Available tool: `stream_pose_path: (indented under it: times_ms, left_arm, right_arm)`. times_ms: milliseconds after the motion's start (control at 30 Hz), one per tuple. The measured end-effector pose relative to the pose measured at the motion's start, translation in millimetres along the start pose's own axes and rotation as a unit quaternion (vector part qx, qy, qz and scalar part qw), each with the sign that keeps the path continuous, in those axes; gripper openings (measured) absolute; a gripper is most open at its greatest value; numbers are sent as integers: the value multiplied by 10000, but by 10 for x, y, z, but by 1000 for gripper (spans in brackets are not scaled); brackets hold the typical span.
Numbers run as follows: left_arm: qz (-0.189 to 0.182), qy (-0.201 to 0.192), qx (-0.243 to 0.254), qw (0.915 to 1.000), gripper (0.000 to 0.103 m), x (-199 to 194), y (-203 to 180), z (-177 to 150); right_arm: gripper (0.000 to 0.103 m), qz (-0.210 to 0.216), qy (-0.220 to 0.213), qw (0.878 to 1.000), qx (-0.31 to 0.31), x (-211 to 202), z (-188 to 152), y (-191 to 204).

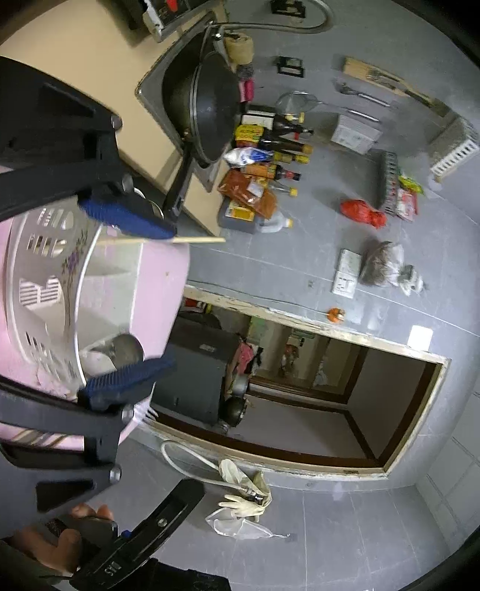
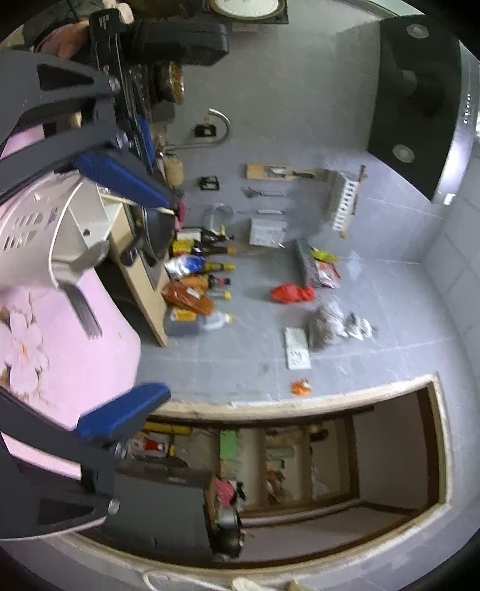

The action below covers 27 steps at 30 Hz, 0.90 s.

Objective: Organize utensils
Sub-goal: 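Drop the fork into the caddy with the right gripper while the left drops the chopstick in, then lower both grippers onto the loose wooden chopsticks and grasp one each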

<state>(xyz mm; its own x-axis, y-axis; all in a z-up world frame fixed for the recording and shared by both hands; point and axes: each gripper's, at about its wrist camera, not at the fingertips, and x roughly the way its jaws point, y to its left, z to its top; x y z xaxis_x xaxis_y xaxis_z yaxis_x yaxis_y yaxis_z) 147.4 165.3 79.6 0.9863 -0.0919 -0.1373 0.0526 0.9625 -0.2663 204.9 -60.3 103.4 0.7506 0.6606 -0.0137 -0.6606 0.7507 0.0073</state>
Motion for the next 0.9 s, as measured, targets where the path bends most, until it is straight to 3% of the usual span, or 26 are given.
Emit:
stream_pose_path:
  times_ms: [67,233,567,733,900]
  left_arm:
    - [-4,-87,52,9999,80,-59,-102,23]
    - [7,-152,256,9996,92,-134,-346,51]
    - [-290,234,562,9977,94,-59,-862,-209]
    - [-515,665,645,9944,94,99,-1089,-454]
    - [-686,1227,837,9865,94,277,-1295,-656]
  right_arm:
    - [103,-120,-66,9999,5,-127,28,-67]
    - [103,-448,-68,9990,61,-369,42,-248]
    - [103,-1263,195,9918,34,-810,-123,-684]
    - [103,-1609,492,9857,25,-981,-296,-898]
    - [103,-1794,1053,9781,93,-1073,-523,-1047]
